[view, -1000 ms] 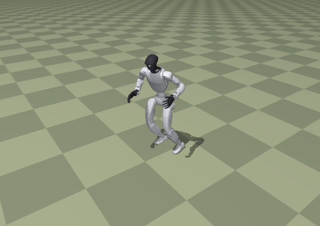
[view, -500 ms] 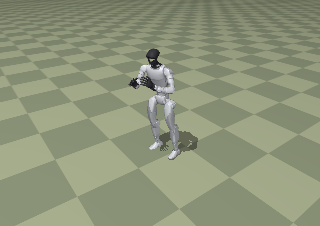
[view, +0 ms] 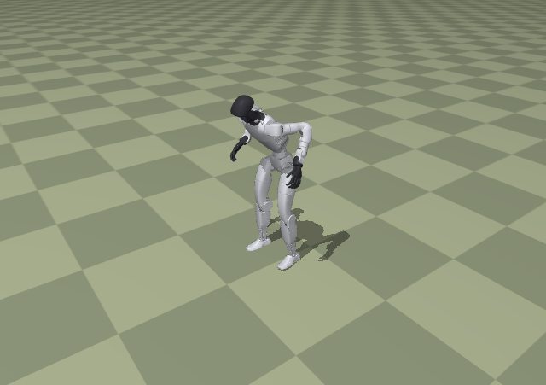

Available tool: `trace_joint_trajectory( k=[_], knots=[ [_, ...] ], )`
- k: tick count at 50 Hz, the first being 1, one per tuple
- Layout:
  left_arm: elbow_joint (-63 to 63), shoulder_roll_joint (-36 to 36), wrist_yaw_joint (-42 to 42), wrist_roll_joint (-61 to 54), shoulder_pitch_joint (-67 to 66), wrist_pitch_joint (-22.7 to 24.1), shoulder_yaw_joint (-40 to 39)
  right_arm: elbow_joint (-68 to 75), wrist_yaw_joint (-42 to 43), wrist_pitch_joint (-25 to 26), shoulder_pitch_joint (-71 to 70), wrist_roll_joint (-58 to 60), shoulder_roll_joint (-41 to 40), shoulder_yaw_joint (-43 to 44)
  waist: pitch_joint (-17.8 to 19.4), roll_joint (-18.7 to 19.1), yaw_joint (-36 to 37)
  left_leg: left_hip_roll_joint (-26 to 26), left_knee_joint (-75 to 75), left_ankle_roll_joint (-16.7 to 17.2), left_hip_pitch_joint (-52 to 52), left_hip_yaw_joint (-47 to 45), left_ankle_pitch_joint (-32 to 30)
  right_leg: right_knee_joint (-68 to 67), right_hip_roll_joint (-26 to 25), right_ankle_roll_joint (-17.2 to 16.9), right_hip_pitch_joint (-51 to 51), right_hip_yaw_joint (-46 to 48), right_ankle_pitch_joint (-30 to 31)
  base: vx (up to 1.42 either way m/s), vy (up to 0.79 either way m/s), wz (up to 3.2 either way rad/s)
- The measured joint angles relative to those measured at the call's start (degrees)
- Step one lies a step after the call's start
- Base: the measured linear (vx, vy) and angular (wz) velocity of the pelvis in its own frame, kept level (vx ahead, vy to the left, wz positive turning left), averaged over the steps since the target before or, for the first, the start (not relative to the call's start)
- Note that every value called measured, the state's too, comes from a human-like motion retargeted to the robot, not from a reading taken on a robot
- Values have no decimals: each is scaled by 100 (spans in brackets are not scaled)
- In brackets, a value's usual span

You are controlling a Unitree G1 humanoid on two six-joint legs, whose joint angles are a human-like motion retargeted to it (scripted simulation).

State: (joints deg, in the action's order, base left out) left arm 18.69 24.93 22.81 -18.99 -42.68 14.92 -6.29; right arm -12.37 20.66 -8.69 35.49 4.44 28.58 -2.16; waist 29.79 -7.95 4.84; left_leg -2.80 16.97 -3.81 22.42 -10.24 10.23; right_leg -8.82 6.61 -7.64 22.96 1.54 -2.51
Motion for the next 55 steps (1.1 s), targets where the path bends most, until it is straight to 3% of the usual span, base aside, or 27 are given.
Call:
trace_joint_trajectory(
  k=[2,5,7,10,12,14,16,18,19,20,22,23,24,25,28,33,35,37,38,40,42,43,45,46,50,53,55],
  knots=[
    [27,-2,67,211,833,-57,356,4,425,-9,-454,273,-92,-138,-2,93,-122,-238,1744,-274,1135,226,619,-1264,-98,381,824,61,-585,-35,5,12],
    [-360,154,-117,738,2469,-177,1329,287,1164,-88,-1292,465,-358,-452,0,301,-164,-538,4385,-341,2256,506,1554,-4105,-88,820,1910,211,-1895,-16,6,28],
    [-1047,248,-90,691,4203,-383,2201,1002,1484,108,-2589,418,-558,-890,-44,362,-236,-434,5379,-731,2706,690,1860,-5314,29,1486,2391,213,-2455,-16,4,54],
    [-1962,378,12,750,6635,-546,3526,1809,2198,213,-4574,241,-968,-1364,-69,412,-337,-344,6498,-782,2782,714,2228,-6751,294,2008,2550,208,-3056,-8,3,47],
    [-2119,632,198,862,8080,-461,4305,1836,2635,190,-5897,290,-1226,-1523,-21,418,-405,-365,6723,-470,2479,607,2243,-7124,510,1861,2313,252,-3033,-10,3,21],
    [-1923,1040,390,999,9391,-358,4883,1634,2538,177,-7303,332,-1315,-1708,-55,412,-434,-355,6332,-365,2158,502,2004,-6776,546,1849,2045,285,-2732,-25,2,-10],
    [-1527,1500,627,1044,10391,-202,5213,1265,2353,209,-8586,439,-1184,-1954,-102,419,-415,-343,5313,-222,1676,351,1428,-5726,497,1674,1603,355,-2001,-39,1,-30],
    [-1137,1817,871,843,11029,-2,5259,877,2135,405,-9738,629,-796,-2312,-185,387,-383,-72,3262,-245,968,258,205,-3641,434,1518,945,343,-567,-56,0,-21],
    [-966,1881,942,751,11106,119,5173,653,2073,505,-10132,749,-556,-2491,-282,357,-366,140,1779,-82,445,314,-807,-2209,429,1196,466,288,540,-58,0,-5],
    [-801,1914,987,686,11085,248,5053,408,2037,589,-10441,875,-312,-2659,-403,326,-346,361,160,194,-145,412,-1958,-671,434,740,-72,220,1781,-47,0,-2],
    [-462,1968,832,819,10661,454,4771,-173,1899,486,-10555,931,108,-2655,-646,400,-262,339,-1935,1286,-1125,800,-3109,892,226,-452,-866,-35,2793,-41,-10,2],
    [-272,1907,743,908,10329,493,4548,-517,1812,346,-10397,864,418,-2483,-976,525,-176,166,-2131,1732,-1125,861,-2794,1074,-40,-665,-918,38,2620,-47,-16,16],
    [-117,1951,700,917,10142,549,4413,-730,1734,278,-10345,860,629,-2343,-1257,530,-150,141,-2197,1881,-1101,802,-2409,1105,-98,-736,-942,96,2325,-54,-7,32],
    [22,2047,679,886,10027,614,4322,-877,1662,245,-10346,888,791,-2218,-1514,473,-153,191,-2197,1881,-1066,683,-1990,1062,-51,-736,-951,147,1969,-56,10,61],
    [539,2142,691,868,9566,591,3757,-1554,1535,233,-9846,935,1687,-1508,-2102,543,-145,212,-1971,1860,-1359,393,-1990,568,117,-736,-1366,393,1414,-50,16,88],
    [1088,2322,440,536,8530,234,3069,-2079,1407,634,-8757,1073,2092,-625,-2590,333,-260,420,36,895,-1562,138,-1725,-457,-19,-214,-2068,-491,1009,-50,16,69],
    [1292,2214,295,469,7899,54,2829,-2303,1280,768,-8110,1089,2158,-285,-2893,197,-207,641,778,739,-1568,347,-1570,-587,-151,-322,-2284,-1155,1194,-50,16,38],
    [1425,2111,148,412,7390,-9,2529,-2476,1149,737,-7555,1068,2282,115,-3091,145,-127,656,1126,810,-1640,372,-1429,-570,-221,-188,-2420,-1354,486,-58,18,27],
    [1440,2088,102,386,7178,-9,2358,-2511,1110,685,-7328,1060,2337,301,-3120,180,-98,560,1169,843,-1730,327,-1055,-545,-233,49,-2455,-1201,-356,-64,20,23],
    [1503,1988,-181,294,6635,17,1764,-2644,997,401,-6630,976,2378,941,-2784,352,-91,395,1368,788,-1971,439,721,-1218,-356,588,-2324,-819,-2293,-69,21,30],
    [1339,1785,-391,423,6158,-30,1383,-2506,955,179,-5852,869,2031,1412,-2204,495,-89,319,1469,349,-2096,691,2171,-2508,-538,1144,-1821,-561,-3419,-72,16,52],
    [1191,1615,-455,544,5887,-106,1313,-2337,932,145,-5416,792,1684,1531,-1931,498,-92,342,1625,4,-2041,794,2514,-3183,-533,1225,-1518,-411,-3655,-67,10,89],
    [841,1234,-526,720,5376,-267,1384,-1830,654,164,-4537,437,763,1600,-1473,394,-110,484,2039,-482,-1737,993,2568,-3939,-329,1135,-1152,-59,-3651,-55,4,135],
    [667,1057,-519,645,5156,-274,1517,-1455,457,235,-4225,304,261,1444,-1350,329,-82,551,2042,-449,-1613,1087,2313,-3814,-220,1037,-1175,99,-3470,-40,1,152],
    [457,680,-435,18,4144,-89,1727,-387,731,175,-3479,-260,-1003,493,-1209,253,461,619,536,102,-1934,1468,1143,-2193,-125,557,-1675,378,-2404,-23,1,86],
    [685,713,-664,-179,3390,38,1548,-620,439,-22,-3262,-255,-860,-337,-1382,343,914,483,-603,551,-2083,1618,344,-954,-205,334,-1934,687,-1475,-21,5,82],
    [767,758,-769,-172,3026,77,1443,-951,-28,-97,-3332,-187,-576,-781,-1459,358,1068,377,-910,779,-1991,1248,108,-442,-184,314,-2049,1055,-1095,-22,7,153]
  ],
)
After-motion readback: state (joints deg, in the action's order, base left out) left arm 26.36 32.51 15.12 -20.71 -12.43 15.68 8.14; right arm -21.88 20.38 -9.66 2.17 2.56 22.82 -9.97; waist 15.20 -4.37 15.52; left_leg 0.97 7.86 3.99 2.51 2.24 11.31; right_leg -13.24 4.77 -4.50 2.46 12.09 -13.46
